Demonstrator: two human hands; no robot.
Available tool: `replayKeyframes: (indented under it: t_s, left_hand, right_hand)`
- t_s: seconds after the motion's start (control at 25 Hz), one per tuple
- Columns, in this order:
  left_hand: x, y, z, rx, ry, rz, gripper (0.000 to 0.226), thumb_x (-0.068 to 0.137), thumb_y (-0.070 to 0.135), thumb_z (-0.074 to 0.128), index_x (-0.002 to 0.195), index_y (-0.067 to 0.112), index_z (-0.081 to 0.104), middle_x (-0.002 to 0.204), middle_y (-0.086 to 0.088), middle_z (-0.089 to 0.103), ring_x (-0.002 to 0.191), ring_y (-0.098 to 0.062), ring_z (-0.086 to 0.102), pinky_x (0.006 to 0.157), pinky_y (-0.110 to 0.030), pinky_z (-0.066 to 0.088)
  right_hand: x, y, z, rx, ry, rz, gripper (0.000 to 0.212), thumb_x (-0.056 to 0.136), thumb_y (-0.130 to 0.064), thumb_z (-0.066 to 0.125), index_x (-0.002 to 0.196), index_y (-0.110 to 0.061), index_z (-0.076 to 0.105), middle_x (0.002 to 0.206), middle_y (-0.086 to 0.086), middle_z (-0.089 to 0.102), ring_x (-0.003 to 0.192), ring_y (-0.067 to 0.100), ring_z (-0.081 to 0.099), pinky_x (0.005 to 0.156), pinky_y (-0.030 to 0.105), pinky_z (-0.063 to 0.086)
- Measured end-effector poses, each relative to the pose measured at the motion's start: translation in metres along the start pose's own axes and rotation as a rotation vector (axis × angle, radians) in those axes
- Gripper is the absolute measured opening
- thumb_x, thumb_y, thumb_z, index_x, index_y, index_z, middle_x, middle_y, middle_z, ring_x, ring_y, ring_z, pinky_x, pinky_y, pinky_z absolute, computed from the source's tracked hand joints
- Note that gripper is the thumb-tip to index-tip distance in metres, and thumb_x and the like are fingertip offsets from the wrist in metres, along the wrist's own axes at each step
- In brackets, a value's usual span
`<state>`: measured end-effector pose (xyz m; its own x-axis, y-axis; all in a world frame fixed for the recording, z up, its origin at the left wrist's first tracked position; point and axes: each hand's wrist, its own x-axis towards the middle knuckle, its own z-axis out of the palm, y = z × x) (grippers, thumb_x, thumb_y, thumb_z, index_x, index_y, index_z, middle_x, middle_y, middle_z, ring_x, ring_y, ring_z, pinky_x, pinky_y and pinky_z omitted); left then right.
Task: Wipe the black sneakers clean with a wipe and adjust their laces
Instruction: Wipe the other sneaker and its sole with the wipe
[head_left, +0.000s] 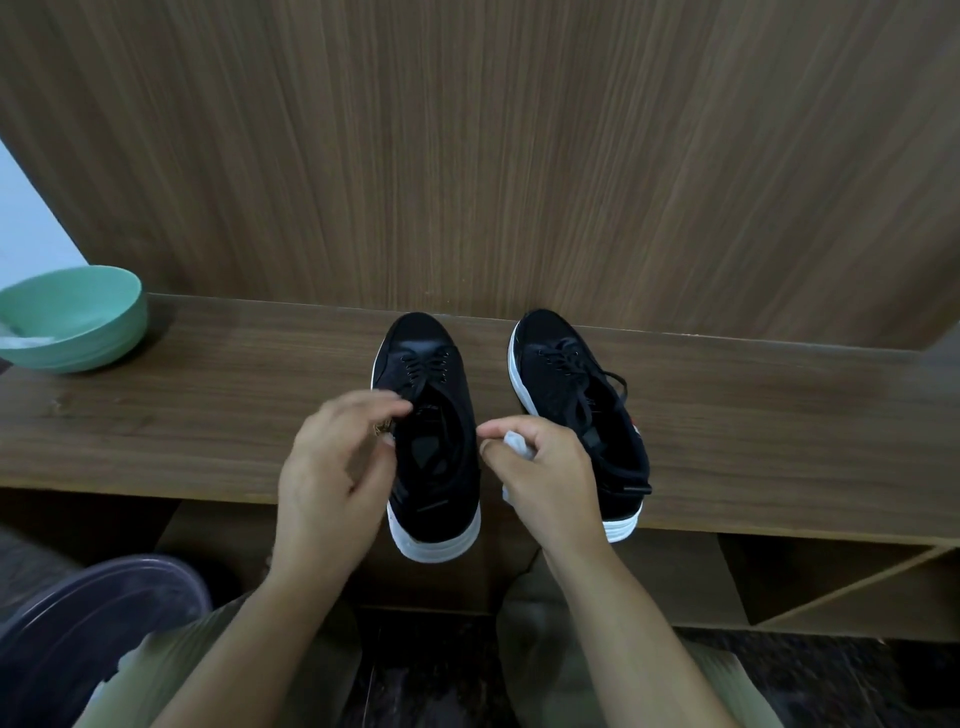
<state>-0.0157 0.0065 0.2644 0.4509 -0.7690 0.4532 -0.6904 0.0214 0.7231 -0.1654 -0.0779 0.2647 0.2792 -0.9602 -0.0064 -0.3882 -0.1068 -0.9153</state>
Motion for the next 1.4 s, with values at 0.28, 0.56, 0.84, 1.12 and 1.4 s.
replayKeyframes:
  t_s: [0.28, 0.56, 0.84, 1.12, 1.4]
  left_hand:
    - [-0.001, -0.013, 0.013, 0.075, -0.123, -0.142, 0.037, 0.094, 0.032, 0.050, 0.128, 0.018, 0.056, 0.131, 0.008, 0.055, 0.127, -0.003, 0.038, 0.101, -0.018, 0.030]
    - [0.009, -0.009, 0.007, 0.313, -0.301, 0.167, 0.047, 0.088, 0.044, 0.030, 0.104, 0.025, 0.071, 0.108, 0.015, 0.069, 0.127, -0.001, 0.035, 0.107, -0.040, 0.022]
    - [0.011, 0.016, -0.014, 0.077, -0.243, 0.049, 0.031, 0.075, 0.057, 0.050, 0.080, 0.034, 0.070, 0.084, 0.027, 0.065, 0.098, 0.015, 0.053, 0.098, -0.016, 0.032]
    - [0.004, 0.013, -0.004, 0.220, -0.265, 0.137, 0.043, 0.080, 0.065, 0.044, 0.078, 0.028, 0.066, 0.077, 0.015, 0.066, 0.082, 0.002, 0.062, 0.111, -0.038, 0.027]
    - [-0.007, 0.025, 0.012, 0.245, -0.209, 0.194, 0.025, 0.087, 0.022, 0.043, 0.097, 0.020, 0.066, 0.096, 0.010, 0.067, 0.077, -0.008, 0.064, 0.059, -0.026, 0.055]
  right_hand:
    - [0.004, -0.003, 0.002, 0.134, 0.003, 0.053, 0.011, 0.084, -0.025, 0.065, 0.092, -0.027, 0.072, 0.083, -0.016, 0.068, 0.079, -0.003, 0.063, 0.067, 0.019, 0.050]
    - [0.014, -0.003, 0.007, 0.652, 0.014, 0.428, 0.024, 0.091, -0.026, 0.050, 0.095, -0.009, 0.067, 0.101, 0.018, 0.070, 0.090, 0.027, 0.067, 0.075, 0.037, 0.052]
    - [0.015, 0.001, 0.010, 0.654, 0.046, 0.379, 0.022, 0.091, -0.024, 0.050, 0.102, -0.016, 0.067, 0.106, 0.010, 0.069, 0.103, 0.027, 0.064, 0.095, 0.048, 0.050]
    - [0.015, -0.001, 0.005, 0.674, 0.074, 0.369, 0.022, 0.090, -0.021, 0.050, 0.102, -0.016, 0.068, 0.107, 0.009, 0.068, 0.104, 0.025, 0.063, 0.097, 0.049, 0.048]
    - [0.016, -0.001, 0.001, 0.669, 0.101, 0.352, 0.023, 0.090, -0.016, 0.048, 0.102, -0.013, 0.067, 0.103, 0.009, 0.070, 0.104, 0.028, 0.063, 0.090, 0.041, 0.047]
